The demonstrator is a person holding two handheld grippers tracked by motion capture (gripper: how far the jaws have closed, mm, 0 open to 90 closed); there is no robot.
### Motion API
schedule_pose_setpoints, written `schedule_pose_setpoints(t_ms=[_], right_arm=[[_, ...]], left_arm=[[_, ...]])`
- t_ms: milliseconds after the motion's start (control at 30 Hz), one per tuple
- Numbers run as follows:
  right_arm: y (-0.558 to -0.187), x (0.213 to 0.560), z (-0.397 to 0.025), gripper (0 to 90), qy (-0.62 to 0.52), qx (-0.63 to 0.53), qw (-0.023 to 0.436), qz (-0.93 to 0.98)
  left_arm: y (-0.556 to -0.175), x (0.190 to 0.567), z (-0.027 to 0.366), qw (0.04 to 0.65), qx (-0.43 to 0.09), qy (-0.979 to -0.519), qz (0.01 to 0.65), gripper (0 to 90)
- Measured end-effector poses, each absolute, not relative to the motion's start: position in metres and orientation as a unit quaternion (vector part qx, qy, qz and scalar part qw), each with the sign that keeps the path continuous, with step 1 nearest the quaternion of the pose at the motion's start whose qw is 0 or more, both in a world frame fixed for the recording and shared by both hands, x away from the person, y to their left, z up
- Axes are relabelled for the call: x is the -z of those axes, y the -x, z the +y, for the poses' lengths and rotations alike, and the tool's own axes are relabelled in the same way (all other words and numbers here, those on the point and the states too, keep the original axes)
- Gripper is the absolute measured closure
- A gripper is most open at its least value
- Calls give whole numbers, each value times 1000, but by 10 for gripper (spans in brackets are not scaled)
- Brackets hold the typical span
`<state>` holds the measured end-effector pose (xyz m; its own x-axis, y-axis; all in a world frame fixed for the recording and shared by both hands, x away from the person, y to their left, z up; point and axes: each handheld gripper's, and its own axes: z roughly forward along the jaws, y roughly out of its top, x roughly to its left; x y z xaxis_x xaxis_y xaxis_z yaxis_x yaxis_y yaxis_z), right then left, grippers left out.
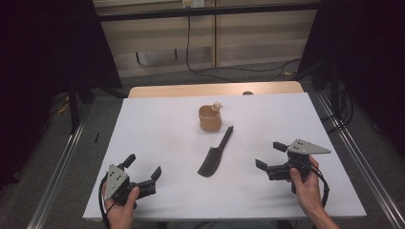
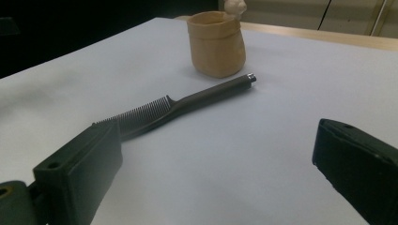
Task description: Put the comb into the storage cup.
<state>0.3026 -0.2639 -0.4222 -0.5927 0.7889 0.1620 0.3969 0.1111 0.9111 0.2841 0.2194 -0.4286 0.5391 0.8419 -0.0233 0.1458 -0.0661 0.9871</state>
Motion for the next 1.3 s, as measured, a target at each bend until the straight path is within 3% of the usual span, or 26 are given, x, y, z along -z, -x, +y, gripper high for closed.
schedule_pose_setpoints(t_ms=[133,900,1300], right_arm=[[-313,420,-258,18,-408,-522,170,730],[-366,402,-220,56,-376,-542,215,720],[-394,408,-196,220,-365,-542,227,723]], left_arm=[[-284,429,219,575,-303,-662,373,19],[-285,429,220,574,-303,-662,375,19],[-285,429,222,575,-302,-662,374,19]])
